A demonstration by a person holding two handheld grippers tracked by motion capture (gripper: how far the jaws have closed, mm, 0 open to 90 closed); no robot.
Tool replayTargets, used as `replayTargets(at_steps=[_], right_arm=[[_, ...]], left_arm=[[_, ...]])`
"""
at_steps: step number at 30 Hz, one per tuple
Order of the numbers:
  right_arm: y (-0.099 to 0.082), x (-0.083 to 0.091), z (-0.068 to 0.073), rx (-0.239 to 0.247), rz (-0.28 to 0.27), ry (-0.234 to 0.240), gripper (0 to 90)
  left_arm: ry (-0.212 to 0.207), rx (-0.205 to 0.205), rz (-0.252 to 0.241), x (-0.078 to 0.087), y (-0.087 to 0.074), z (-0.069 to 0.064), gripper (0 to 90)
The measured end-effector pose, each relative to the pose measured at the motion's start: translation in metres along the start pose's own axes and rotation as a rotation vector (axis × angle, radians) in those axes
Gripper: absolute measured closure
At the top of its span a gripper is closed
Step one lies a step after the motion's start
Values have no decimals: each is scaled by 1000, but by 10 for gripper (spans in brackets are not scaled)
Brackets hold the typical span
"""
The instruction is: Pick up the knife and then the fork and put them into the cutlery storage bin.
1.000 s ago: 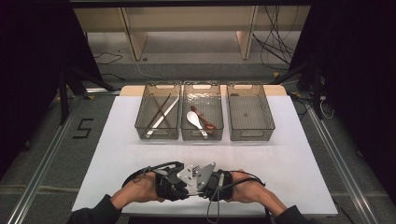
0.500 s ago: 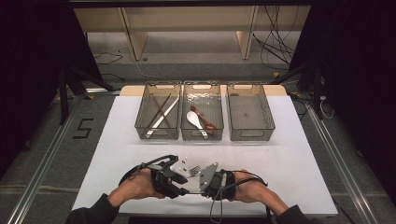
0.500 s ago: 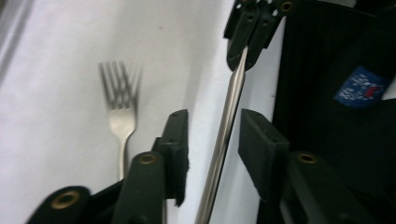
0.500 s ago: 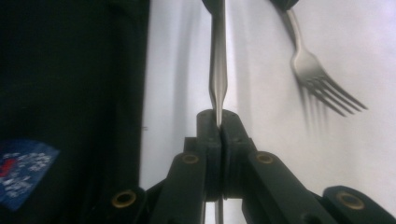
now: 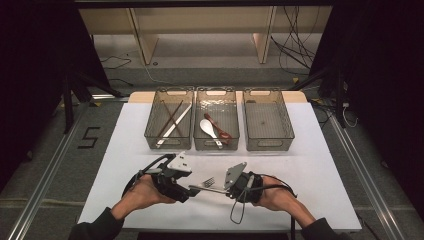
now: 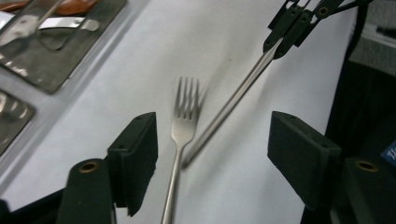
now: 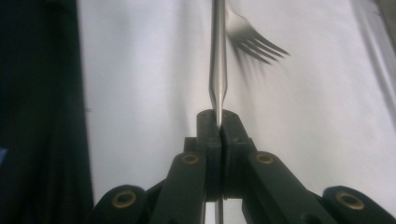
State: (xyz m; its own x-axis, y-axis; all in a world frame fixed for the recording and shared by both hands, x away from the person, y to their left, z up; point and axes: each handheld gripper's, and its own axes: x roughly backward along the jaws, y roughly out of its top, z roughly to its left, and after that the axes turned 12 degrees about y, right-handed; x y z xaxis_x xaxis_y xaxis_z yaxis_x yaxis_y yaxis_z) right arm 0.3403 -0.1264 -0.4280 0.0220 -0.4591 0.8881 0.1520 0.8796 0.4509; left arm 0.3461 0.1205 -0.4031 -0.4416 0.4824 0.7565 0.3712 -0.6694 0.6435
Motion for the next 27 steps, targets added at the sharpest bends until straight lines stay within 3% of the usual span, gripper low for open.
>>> replayTargets(at_steps=[7,10,17,22,27], right_arm=[[-10,11,-13,-92,-33,-63,892],[-14,17,-17,-126,-51,-87,892],[-23,32,-25,-177,-94,-128,892],[-28,44,-33,-222,-118,-173,892],[-33,57,-44,-275,-148,-229,892]], left_arm=[[52,85,-42,2,-10,14,261],[62,111,-38,2,-14,19,246],[71,136,-12,-3,-24,27,217],[85,145,-64,2,-26,29,202],[93,162,-84,5,-30,30,195]])
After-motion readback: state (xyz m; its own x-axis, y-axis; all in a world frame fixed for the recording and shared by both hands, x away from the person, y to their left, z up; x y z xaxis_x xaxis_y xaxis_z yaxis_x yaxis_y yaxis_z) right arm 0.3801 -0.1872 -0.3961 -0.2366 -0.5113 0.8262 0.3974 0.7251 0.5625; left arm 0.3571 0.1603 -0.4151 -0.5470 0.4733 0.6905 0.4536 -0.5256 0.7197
